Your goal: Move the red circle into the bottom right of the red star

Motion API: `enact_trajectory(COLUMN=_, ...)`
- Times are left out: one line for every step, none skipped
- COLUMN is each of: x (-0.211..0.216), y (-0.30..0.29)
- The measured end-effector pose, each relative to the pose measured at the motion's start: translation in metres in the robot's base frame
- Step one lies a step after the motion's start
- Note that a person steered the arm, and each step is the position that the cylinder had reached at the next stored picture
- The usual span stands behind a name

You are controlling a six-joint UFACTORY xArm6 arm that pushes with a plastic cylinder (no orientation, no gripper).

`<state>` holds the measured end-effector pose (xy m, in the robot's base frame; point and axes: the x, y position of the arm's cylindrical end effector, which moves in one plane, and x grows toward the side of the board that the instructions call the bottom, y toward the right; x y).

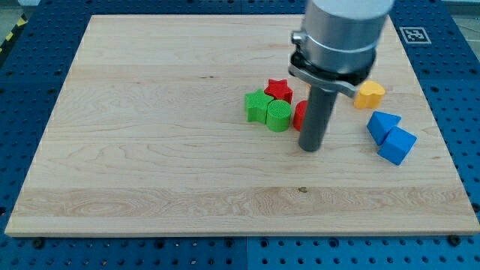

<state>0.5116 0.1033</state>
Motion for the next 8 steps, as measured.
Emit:
enact_trajectory(x=0.006, y=0.007)
enact_trajectory(x=-0.027, y=0.007)
enact_trajectory(x=-0.031, y=0.007)
enact_trajectory(x=-0.031, y=-0.012)
enact_trajectory(x=-0.031, y=-0.027)
enact_trajectory(x=-0.031, y=-0.016)
enact_trajectory(x=-0.021, y=0.0)
enact_trajectory(x=-0.028, y=-0.001)
